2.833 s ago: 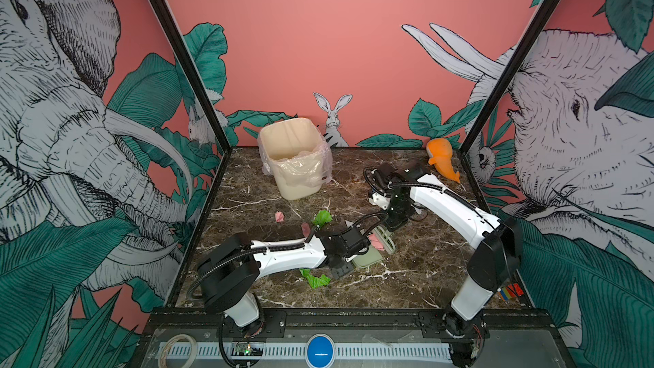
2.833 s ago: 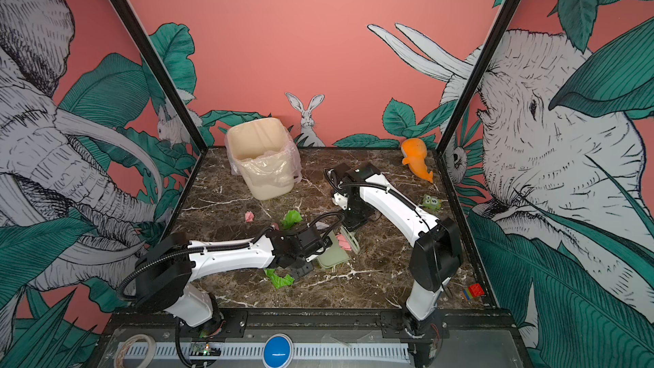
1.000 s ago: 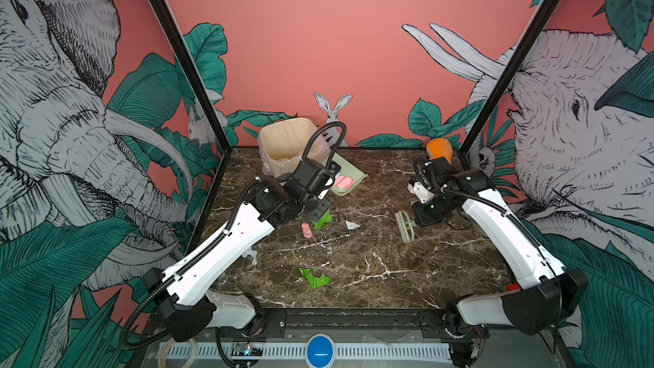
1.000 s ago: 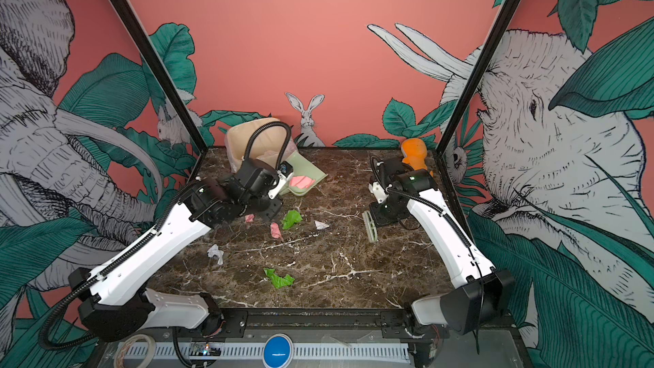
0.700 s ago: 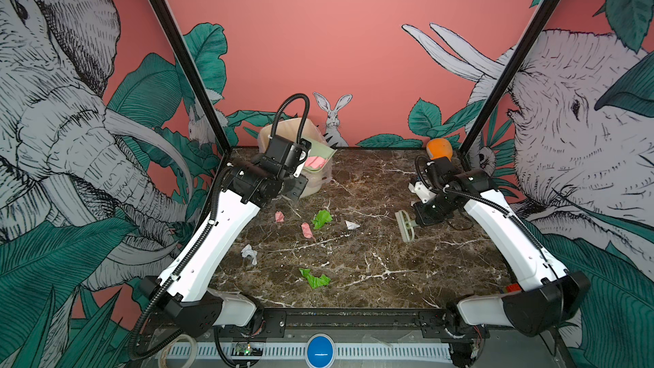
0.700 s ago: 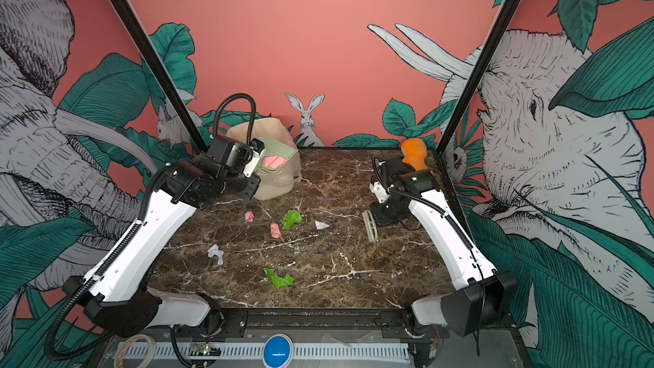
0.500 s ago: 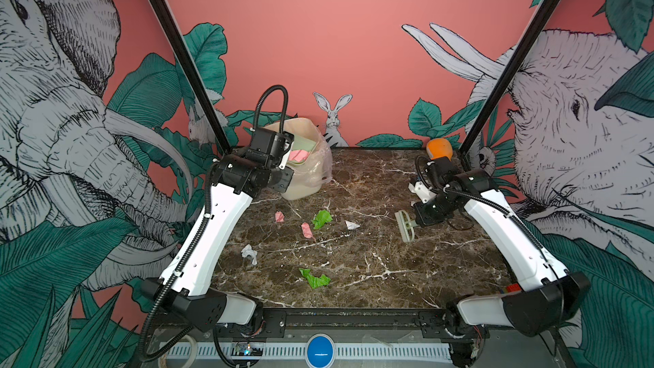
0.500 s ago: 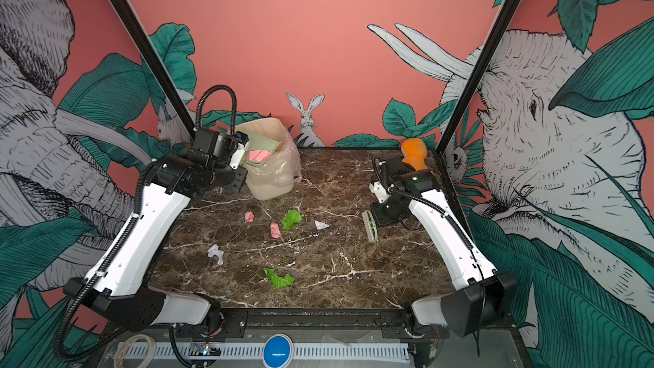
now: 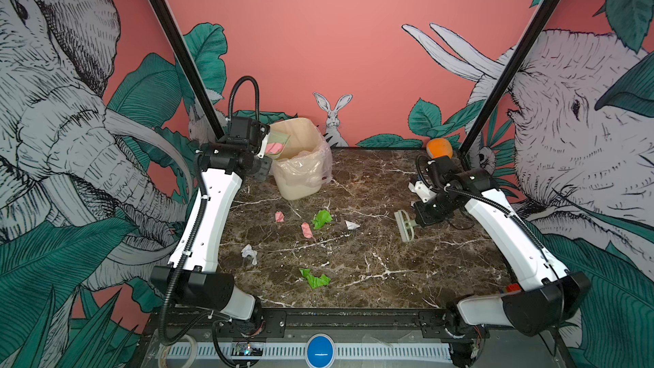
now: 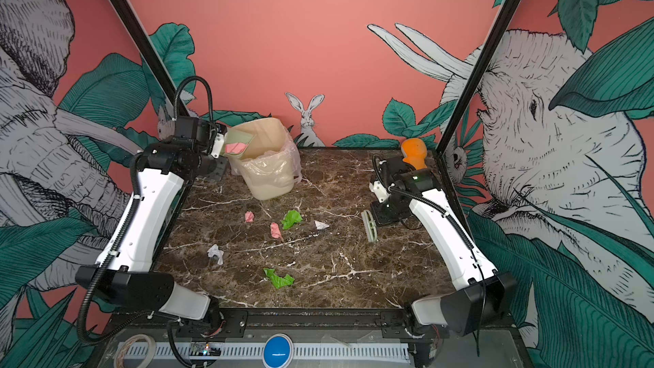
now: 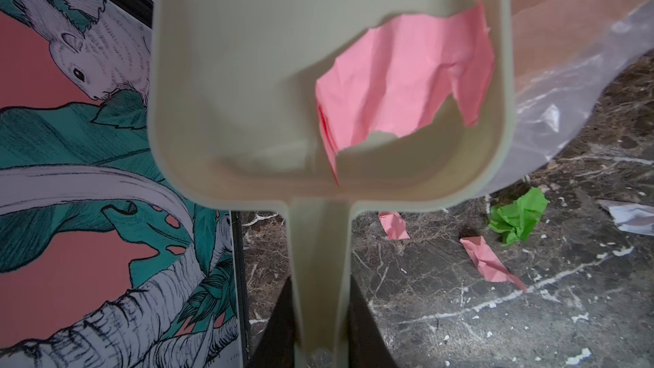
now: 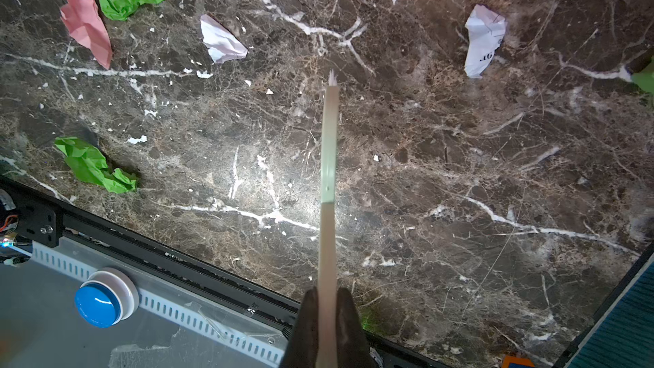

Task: Sweep away the paper scraps from the table
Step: 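Carry the dustpan with the pink scrap up to the bin, left gripper, then tip the dustpan over the bin opening with the left gripper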

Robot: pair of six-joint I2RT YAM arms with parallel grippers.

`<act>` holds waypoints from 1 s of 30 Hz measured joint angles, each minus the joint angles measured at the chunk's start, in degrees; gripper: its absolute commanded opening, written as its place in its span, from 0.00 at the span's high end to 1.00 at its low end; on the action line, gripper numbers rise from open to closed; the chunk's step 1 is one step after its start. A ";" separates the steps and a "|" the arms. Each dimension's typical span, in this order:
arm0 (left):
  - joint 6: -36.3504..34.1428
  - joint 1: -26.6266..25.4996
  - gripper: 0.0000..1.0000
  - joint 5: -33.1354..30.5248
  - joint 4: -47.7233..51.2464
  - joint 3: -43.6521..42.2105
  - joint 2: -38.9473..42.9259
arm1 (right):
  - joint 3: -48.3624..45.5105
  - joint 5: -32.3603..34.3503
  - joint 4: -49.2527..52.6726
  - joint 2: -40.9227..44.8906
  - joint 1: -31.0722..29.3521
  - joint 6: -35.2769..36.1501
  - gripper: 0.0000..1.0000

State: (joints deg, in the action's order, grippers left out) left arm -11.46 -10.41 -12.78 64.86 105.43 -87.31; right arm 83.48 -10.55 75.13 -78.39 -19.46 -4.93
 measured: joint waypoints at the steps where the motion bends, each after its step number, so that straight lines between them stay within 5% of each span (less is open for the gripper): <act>1: -0.50 0.07 0.94 -0.07 0.00 0.79 -0.90 | 0.20 -0.02 0.15 0.00 0.00 0.04 1.00; 11: -9.18 -0.24 0.94 -4.87 -0.76 6.38 -5.86 | 0.31 -0.70 0.61 -0.74 0.02 0.09 1.00; 30: -35.43 -10.80 0.96 -32.96 -16.41 -1.44 -8.59 | 2.10 -0.87 1.03 -1.97 0.02 0.46 1.00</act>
State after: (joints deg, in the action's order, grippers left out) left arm -46.89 -21.21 -45.74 48.45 103.98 -95.90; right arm 85.58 -11.42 76.16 -80.36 -19.44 -4.47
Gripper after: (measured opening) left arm 0.200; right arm 0.070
